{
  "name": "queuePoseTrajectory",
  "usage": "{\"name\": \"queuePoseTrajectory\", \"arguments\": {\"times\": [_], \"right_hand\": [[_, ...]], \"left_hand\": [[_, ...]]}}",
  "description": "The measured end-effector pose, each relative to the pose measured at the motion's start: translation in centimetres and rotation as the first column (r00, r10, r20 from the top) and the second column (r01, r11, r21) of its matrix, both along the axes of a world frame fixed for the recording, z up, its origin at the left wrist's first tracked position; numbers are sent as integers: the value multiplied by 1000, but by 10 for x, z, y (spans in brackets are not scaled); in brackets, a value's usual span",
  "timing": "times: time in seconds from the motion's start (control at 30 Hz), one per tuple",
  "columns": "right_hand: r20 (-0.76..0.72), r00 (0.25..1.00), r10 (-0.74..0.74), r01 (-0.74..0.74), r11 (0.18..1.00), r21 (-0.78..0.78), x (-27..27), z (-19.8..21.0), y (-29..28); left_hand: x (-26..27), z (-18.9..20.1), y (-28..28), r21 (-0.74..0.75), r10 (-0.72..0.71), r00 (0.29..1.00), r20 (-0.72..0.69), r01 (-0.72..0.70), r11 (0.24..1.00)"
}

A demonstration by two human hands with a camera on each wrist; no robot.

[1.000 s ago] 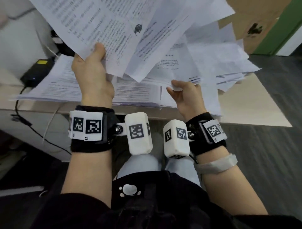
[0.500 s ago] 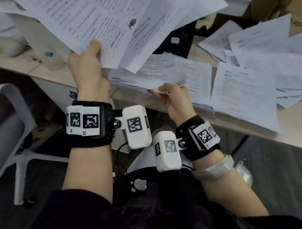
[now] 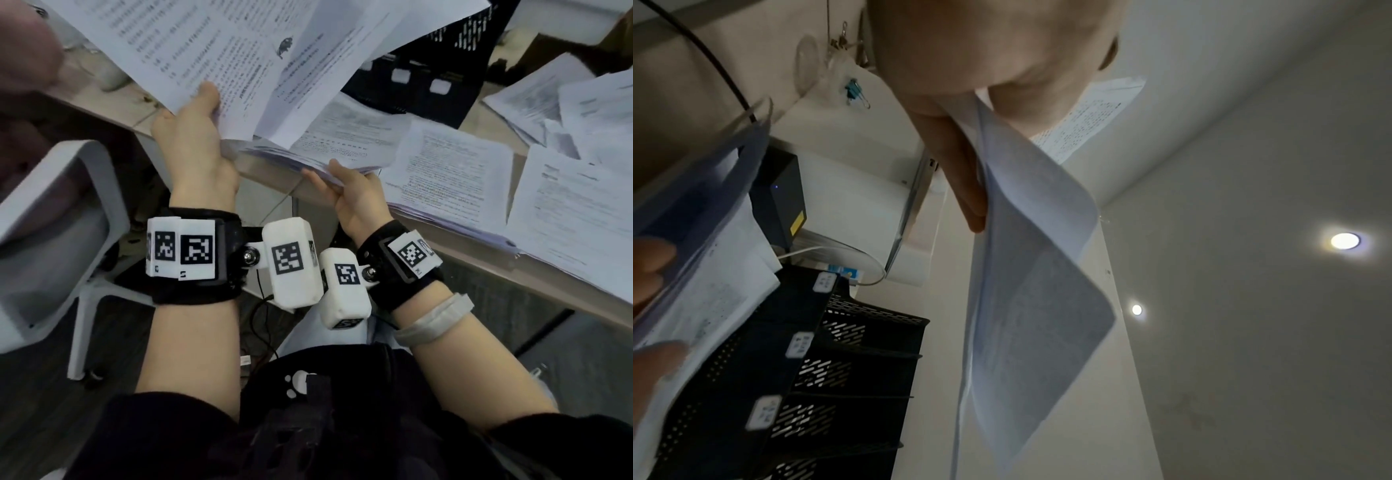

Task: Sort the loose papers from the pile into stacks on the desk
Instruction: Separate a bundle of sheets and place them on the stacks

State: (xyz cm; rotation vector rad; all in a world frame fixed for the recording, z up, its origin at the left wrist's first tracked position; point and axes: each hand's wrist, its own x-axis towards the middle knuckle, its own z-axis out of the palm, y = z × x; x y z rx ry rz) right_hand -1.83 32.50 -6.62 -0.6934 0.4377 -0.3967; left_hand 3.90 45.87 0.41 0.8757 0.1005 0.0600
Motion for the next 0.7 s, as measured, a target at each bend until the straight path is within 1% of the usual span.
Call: {"name": "queuePoseTrajectory", "arguments": {"times": [0.13,0.27,0.3,0.4,0.43,0.47,0.5,0.57,0.63,0.7], "right_hand": [[-92,991,93,-93,996,-2,10,2,0],[-202,944,259,-273,961,-42,10,9,-2],[-234,921,313,-337,939,-72,8,11,-2],[-317,822,474,-535,833,-140,-2,17,-5],[-321,803,502,-568,808,-159,-6,20,-6],[-315,801,509,-577,797,-180,-9,23,-8],[-297,816,496,-561,804,-198,-13,26,-10],[-229,879,419,-466,857,-221,-20,34,-17],[-153,947,284,-316,912,-262,-27,41,-29],[-70,992,104,-121,938,-324,-36,49,-42]], "left_hand": [[2,-2,2,23,-21,1000,9,20,1000],[1,-5,-1,46,-48,999,6,48,998],[1,-6,-2,47,-46,999,-3,46,998],[0,-7,-7,44,-39,999,-28,41,998],[0,-8,-9,45,-43,999,-31,44,998],[0,-8,-11,48,-50,998,-32,52,998],[-1,-9,-13,50,-61,998,-29,63,997],[-4,-8,-17,59,-89,996,-18,90,994],[-7,-7,-22,69,-103,995,-10,104,992],[-11,-6,-29,78,-114,993,8,113,991]]}}
